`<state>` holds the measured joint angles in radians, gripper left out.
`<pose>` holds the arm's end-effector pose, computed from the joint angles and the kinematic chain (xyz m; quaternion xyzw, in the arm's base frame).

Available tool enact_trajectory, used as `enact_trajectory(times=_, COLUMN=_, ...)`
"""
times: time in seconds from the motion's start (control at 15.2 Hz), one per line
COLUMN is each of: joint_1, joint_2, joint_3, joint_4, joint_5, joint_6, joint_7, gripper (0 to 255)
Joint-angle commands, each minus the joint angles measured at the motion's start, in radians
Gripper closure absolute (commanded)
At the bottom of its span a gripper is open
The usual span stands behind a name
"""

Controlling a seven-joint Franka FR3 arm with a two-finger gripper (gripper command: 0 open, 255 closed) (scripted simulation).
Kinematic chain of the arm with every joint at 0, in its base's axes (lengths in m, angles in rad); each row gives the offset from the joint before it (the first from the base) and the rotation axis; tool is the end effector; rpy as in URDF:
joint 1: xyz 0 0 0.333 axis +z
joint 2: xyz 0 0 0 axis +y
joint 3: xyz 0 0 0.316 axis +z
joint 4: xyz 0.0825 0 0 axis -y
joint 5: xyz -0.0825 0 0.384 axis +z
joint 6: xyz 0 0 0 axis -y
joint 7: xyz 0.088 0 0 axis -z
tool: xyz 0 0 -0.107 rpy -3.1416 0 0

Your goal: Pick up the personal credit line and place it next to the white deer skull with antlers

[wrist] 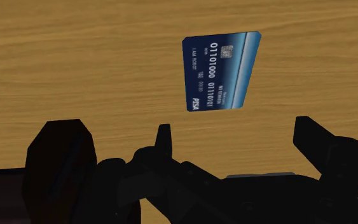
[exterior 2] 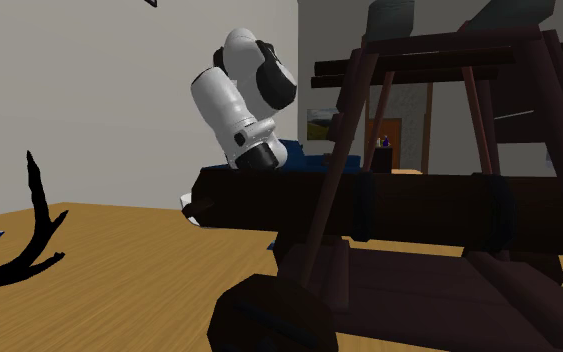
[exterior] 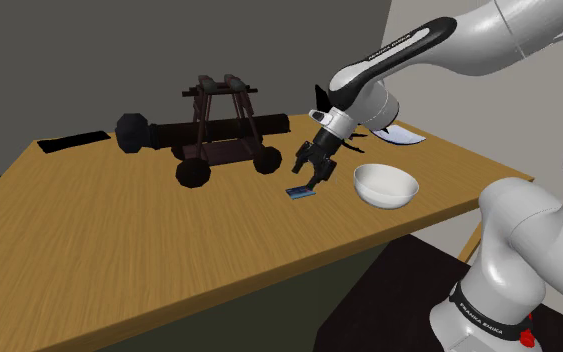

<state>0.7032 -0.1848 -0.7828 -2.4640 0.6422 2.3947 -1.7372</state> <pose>0.4698 -0.0310 0.3522 -0.7943 -0.5376 -0.2314 0.1630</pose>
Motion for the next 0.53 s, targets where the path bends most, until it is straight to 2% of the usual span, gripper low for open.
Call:
enact_trajectory(times=0.0, joint_1=0.031, joint_2=0.049, joint_3=-0.020, joint_4=0.015, joint_5=0.073, joint_6=0.005, joint_7=-0.077, gripper=0)
enact_trajectory(times=0.33, joint_1=0.065, joint_2=0.130, joint_3=-0.021, joint_4=0.024, joint_5=0.190, joint_6=0.025, joint_7=-0.152, gripper=0)
enact_trajectory(times=0.46, joint_1=0.067, joint_2=0.140, joint_3=-0.020, joint_4=0.026, joint_5=0.204, joint_6=0.026, joint_7=-0.161, gripper=0)
